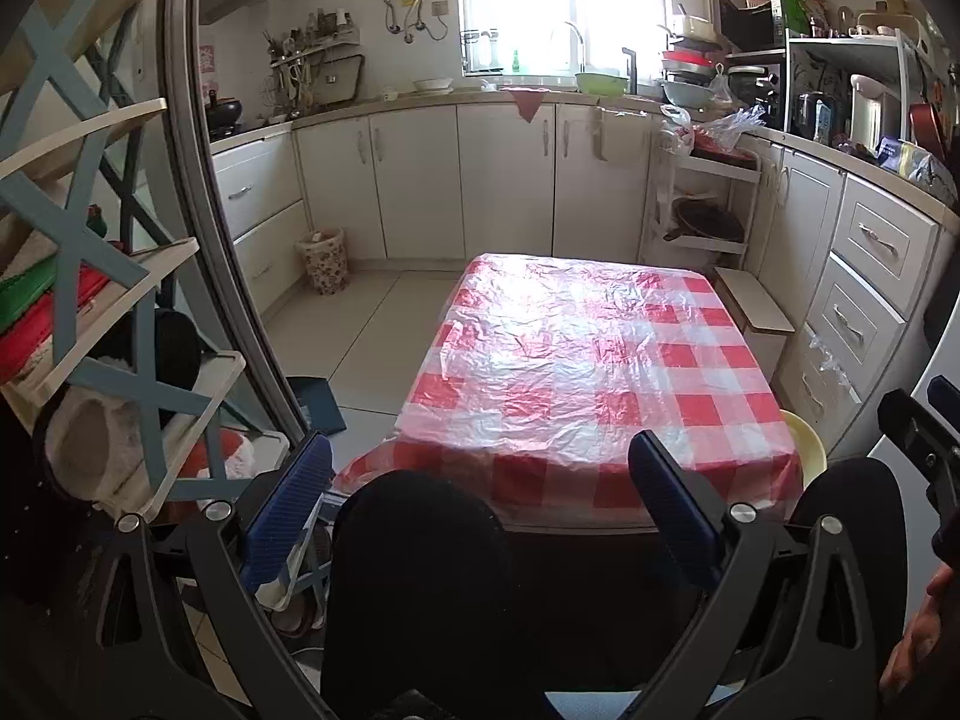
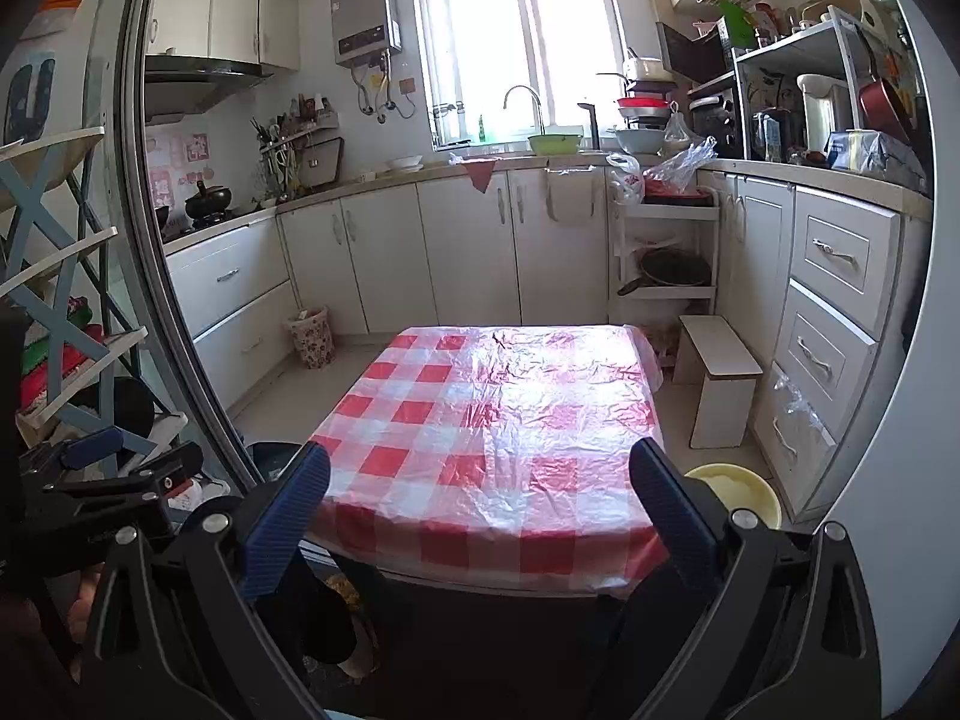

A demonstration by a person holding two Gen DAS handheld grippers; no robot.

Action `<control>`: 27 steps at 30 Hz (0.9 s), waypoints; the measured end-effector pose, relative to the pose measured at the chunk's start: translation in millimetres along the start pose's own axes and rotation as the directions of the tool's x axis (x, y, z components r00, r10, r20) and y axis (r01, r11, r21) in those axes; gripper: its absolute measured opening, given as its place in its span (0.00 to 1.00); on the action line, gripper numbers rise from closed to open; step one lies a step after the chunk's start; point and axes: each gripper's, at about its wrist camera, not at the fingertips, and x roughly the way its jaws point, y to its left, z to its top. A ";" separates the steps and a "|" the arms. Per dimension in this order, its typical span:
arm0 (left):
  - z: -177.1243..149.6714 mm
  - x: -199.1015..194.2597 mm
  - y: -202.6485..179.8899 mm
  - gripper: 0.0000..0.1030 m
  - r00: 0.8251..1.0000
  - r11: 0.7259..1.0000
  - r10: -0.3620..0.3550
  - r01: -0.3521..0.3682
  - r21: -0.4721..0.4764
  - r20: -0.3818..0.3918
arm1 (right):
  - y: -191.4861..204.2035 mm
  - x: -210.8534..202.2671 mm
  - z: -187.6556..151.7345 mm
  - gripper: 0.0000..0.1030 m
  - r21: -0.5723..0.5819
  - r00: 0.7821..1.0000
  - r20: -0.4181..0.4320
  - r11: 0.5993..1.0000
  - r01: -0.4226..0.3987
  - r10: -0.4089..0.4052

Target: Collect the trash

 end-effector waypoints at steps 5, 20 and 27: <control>-9.7 -8.1 -4.5 0.93 1.000 0.999 0.014 -0.013 0.031 -0.019 | 6.7 -1.5 -8.1 0.93 -0.005 1.000 -0.021 1.000 -0.002 0.001; -7.7 -20.2 -5.4 0.93 1.000 1.000 0.025 -0.025 0.010 0.020 | 18.4 -26.1 -3.8 0.93 -0.063 0.997 0.067 0.997 0.033 -0.029; -7.9 -20.3 -4.4 0.93 0.999 1.000 0.025 -0.025 0.008 0.020 | 16.7 -22.6 -7.1 0.93 -0.058 0.998 0.058 0.997 0.041 -0.038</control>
